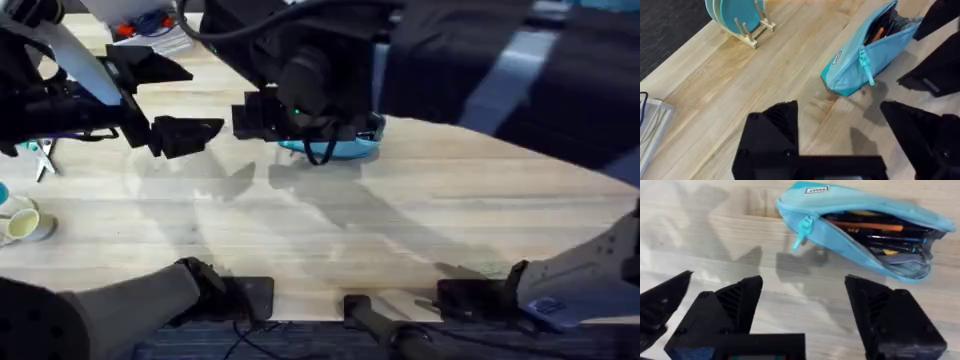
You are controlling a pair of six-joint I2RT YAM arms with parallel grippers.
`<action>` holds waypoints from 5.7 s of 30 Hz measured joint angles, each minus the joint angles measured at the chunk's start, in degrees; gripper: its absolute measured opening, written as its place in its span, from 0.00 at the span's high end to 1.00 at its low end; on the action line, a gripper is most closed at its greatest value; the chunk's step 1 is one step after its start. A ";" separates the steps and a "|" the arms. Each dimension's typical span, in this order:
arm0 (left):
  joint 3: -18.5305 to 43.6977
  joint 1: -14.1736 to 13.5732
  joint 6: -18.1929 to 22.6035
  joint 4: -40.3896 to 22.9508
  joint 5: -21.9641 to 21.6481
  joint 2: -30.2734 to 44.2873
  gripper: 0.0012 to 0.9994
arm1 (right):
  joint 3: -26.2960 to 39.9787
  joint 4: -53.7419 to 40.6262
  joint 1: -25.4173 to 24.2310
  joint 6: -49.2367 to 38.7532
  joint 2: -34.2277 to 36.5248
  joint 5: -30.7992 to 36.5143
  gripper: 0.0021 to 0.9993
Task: Unzip the bag, pick up the pens from the table one at a time and place them inside, then zip the bag closed.
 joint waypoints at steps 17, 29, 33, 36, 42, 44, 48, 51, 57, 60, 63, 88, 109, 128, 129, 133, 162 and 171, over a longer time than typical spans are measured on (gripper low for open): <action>0.00 0.00 0.00 0.00 0.01 -0.02 0.01 | 0.00 2.38 0.00 3.14 5.24 0.67 0.00; 0.00 0.00 0.00 0.00 0.01 0.00 0.01 | 0.00 4.89 -0.51 3.47 6.58 4.71 0.00; 0.00 0.00 0.00 0.00 0.01 0.00 0.01 | 0.00 6.03 -1.55 3.48 6.96 4.90 0.00; 0.00 0.00 0.00 0.00 0.01 -0.02 0.01 | 0.00 7.02 -2.17 3.50 7.47 5.13 0.00; 0.00 0.00 0.00 0.00 0.01 0.00 0.01 | 0.00 7.36 -2.25 3.63 8.98 5.34 0.00; 0.00 0.00 0.00 0.00 0.01 0.00 0.01 | 0.00 7.68 -2.32 3.63 9.58 5.41 0.00; 0.00 0.00 0.00 0.00 0.01 -0.01 0.01 | 0.00 8.64 -2.89 3.63 10.06 5.52 0.00; 0.00 0.00 0.00 0.00 0.01 0.00 0.01 | 0.00 9.10 -3.28 3.61 10.06 5.52 0.01; 0.00 0.00 0.00 0.00 0.01 0.00 0.01 | 0.00 9.64 -3.39 3.61 10.05 5.54 0.06; 0.00 0.00 0.00 0.00 0.01 0.00 0.01 | 0.00 10.16 -3.39 3.63 10.07 5.54 0.09; 0.00 0.00 0.00 0.00 0.01 0.00 0.01 | 0.00 10.29 -3.39 3.61 10.21 5.54 0.11; 0.00 0.00 0.00 0.00 0.01 0.00 0.01 | 0.02 10.49 -4.15 2.28 11.36 8.27 0.84; 0.00 0.00 0.00 0.16 0.01 0.00 0.01 | 2.51 6.68 -3.91 1.64 11.38 7.97 0.97; 0.00 0.00 0.00 1.68 0.67 0.00 0.01 | 4.44 4.46 -3.91 1.47 11.36 7.59 0.97; 0.00 0.00 0.00 1.77 0.69 -0.02 0.01 | 4.45 4.46 -3.91 1.47 11.36 7.59 0.97; 0.00 0.00 0.02 1.77 0.84 0.00 0.01 | 4.48 4.46 -3.91 1.47 11.36 7.59 0.97; 0.00 0.00 -0.33 7.70 1.54 0.00 0.01 | 4.50 4.44 -3.91 1.47 11.36 7.59 0.97; 0.00 0.00 -0.33 12.18 7.89 2.56 0.01 | 4.55 4.44 -3.91 1.47 11.36 7.59 0.97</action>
